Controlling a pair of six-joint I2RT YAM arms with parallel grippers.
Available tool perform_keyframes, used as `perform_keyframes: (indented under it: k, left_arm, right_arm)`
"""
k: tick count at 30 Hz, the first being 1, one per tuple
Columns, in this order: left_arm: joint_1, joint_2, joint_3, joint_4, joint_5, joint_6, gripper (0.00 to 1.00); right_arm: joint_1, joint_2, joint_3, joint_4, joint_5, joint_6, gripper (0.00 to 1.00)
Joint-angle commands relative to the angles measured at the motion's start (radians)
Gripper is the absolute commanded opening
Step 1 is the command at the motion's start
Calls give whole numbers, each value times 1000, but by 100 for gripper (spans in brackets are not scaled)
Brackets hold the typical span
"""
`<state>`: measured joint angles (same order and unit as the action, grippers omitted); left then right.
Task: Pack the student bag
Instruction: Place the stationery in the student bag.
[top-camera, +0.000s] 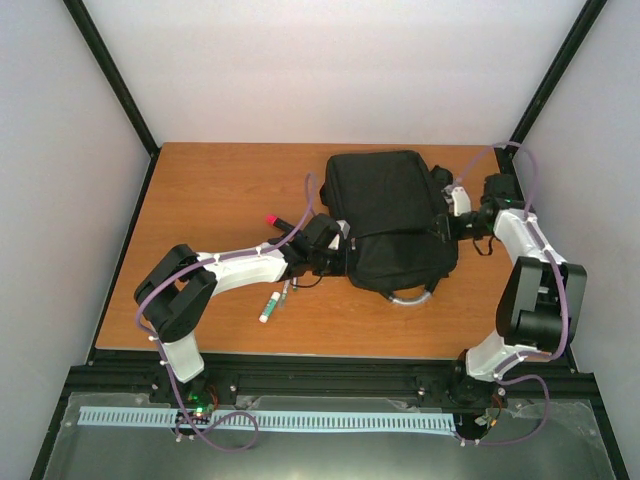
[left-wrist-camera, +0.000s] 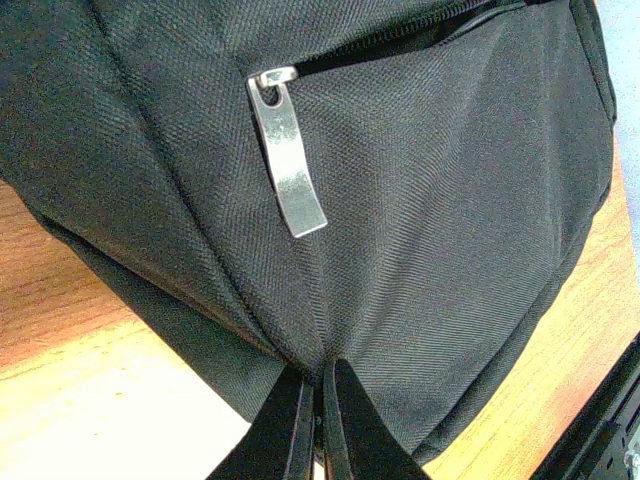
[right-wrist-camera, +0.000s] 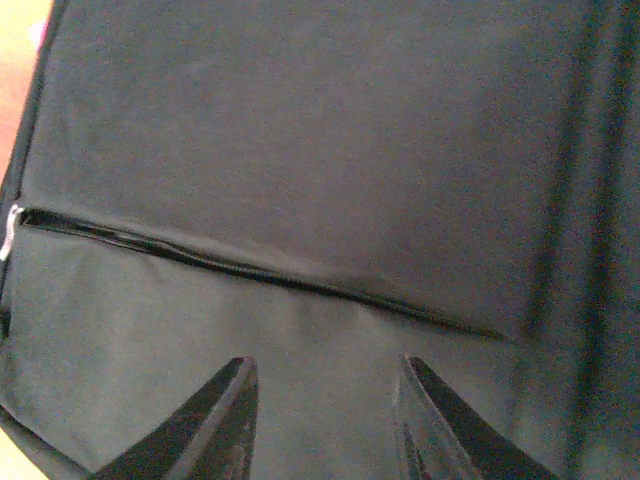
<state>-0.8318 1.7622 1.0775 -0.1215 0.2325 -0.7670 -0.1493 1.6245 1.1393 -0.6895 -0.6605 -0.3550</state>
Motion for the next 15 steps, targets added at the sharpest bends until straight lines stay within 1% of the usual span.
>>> perform_keyframes:
  k: [1, 2, 3, 7, 12, 13, 15]
  left_arm:
    - [-16, -26, 16, -45, 6, 45, 1]
    - [-16, -24, 17, -49, 4, 50, 1]
    - [-16, -23, 19, -56, 2, 52, 1]
    - [-16, -13, 25, -82, -11, 67, 1]
    - [-16, 12, 31, -97, -6, 77, 1]
    - [-16, 18, 34, -101, -6, 80, 1]
    - [-16, 31, 37, -109, -12, 85, 1]
  right_arm:
    - [-110, -19, 5, -97, 2, -72, 43]
    - [-132, -8, 11, -96, 18, -76, 49]
    - [-154, 7, 19, -95, 37, -80, 52]
    - [-203, 100, 66, -120, 77, -97, 61]
    - [-211, 182, 47, -105, 51, -104, 61]
    - [-211, 194, 38, -100, 42, -103, 59]
    - [-210, 216, 27, -97, 22, -111, 53]
